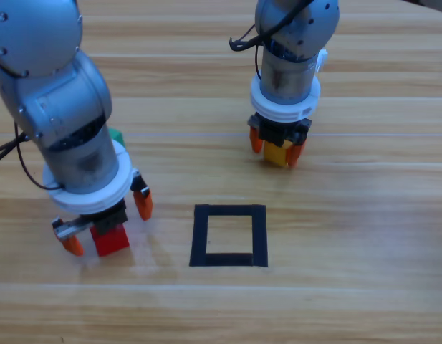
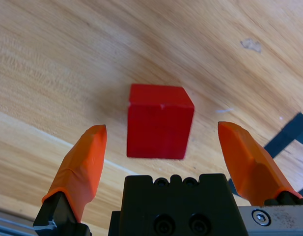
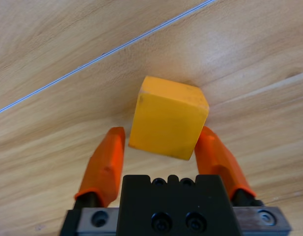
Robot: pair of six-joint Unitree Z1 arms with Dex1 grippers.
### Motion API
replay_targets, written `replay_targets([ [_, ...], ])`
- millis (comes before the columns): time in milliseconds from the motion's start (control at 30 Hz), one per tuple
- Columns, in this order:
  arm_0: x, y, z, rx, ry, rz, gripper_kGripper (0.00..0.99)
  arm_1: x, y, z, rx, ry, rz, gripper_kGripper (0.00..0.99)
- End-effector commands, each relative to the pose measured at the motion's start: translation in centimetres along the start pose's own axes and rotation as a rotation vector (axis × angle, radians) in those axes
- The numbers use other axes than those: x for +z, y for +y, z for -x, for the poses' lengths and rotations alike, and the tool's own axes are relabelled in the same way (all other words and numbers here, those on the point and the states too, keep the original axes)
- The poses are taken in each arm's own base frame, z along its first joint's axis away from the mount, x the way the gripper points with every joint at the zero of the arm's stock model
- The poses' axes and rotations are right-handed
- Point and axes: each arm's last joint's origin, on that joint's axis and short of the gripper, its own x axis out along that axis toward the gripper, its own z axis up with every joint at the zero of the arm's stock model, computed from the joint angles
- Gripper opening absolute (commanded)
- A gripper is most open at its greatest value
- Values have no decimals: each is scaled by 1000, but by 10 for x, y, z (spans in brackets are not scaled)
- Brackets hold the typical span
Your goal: Stack the blocks in the rectangular block: red at the bottom, yellow in the middle, green on top
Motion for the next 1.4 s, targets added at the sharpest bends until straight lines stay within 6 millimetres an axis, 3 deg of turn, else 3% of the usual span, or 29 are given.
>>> replay_targets([
  [33, 19, 13, -27, 29, 21, 34, 937, 29, -13, -48, -67, 22, -22, 364],
  [133, 24, 18, -33, 32, 25, 32, 882, 31, -13, -44, -76, -16, -20, 115],
  [267, 28, 21, -36, 34, 36, 15, 764, 32, -17, -30, -90, -43, 12, 64],
  [333, 27, 21, -36, 36, 41, -1, 666, 32, -21, -5, -94, -58, 61, 64],
  [467, 29, 12, -42, 33, 48, -21, 446, 22, -36, 67, -74, -73, 246, 64],
  [600, 23, -1, -44, 21, 56, -90, 330, 10, -66, 129, -42, -70, 339, 66],
  [700, 20, -10, -37, 9, 49, -169, 195, -1, -91, 165, -27, -76, 383, 66],
  [767, 21, -21, -24, -5, 31, -250, 89, -11, -111, 187, -8, -83, 412, 66],
  [900, 10, -68, -1, -73, 1, -548, 81, -33, -159, 222, 87, -92, 468, 66],
  [1033, -17, -91, -4, -100, -2, -773, 63, -46, -185, 230, 170, -101, 498, 66],
  [1233, -54, -102, -15, -111, 40, -978, 61, -45, -175, 212, 145, -49, 520, 66],
  [1400, -70, -110, -5, -121, 31, -993, 38, -41, -162, 195, 128, -7, 542, 67],
])
